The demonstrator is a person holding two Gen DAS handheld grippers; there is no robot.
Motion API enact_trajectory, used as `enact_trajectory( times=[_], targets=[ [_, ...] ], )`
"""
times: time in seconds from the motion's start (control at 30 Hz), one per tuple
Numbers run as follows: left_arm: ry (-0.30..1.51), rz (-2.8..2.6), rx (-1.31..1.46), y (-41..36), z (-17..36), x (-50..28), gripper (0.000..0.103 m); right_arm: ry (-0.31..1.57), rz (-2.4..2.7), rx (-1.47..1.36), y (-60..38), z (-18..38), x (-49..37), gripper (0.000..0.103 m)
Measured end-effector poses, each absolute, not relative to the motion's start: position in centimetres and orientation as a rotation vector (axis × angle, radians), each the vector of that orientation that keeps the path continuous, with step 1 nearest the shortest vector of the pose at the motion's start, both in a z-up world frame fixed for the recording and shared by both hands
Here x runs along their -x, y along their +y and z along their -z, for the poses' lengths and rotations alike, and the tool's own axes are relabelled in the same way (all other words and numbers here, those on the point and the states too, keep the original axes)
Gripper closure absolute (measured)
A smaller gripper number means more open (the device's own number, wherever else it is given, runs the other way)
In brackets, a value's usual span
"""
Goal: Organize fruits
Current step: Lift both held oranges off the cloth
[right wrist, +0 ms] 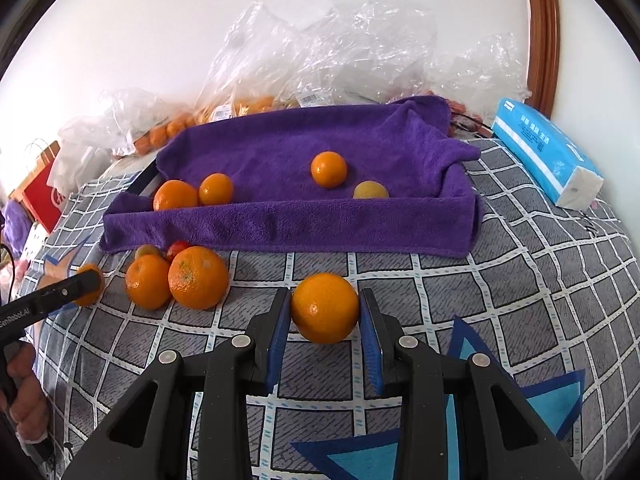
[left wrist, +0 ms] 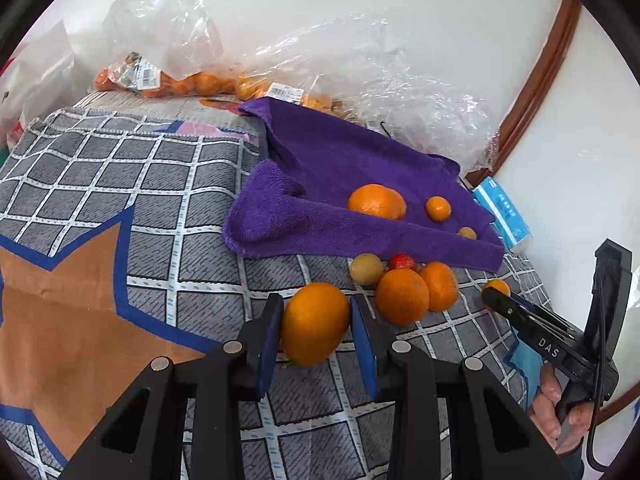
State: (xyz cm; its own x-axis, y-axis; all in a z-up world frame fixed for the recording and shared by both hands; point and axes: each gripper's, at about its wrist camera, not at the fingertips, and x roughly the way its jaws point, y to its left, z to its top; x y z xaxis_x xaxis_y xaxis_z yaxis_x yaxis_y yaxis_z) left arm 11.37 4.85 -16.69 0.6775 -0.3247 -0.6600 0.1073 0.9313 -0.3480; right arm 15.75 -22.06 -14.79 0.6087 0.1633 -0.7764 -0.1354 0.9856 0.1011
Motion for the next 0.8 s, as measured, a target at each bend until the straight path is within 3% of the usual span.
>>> enact_trajectory(
  times=[0.8],
  targets=[
    [0.670, 0.252, 0.307, 5.4, 15.3, -10.2, 0.071, 0.822, -0.164, -0.132, -23.8, 13.8, -14.8, 0.069]
  ],
)
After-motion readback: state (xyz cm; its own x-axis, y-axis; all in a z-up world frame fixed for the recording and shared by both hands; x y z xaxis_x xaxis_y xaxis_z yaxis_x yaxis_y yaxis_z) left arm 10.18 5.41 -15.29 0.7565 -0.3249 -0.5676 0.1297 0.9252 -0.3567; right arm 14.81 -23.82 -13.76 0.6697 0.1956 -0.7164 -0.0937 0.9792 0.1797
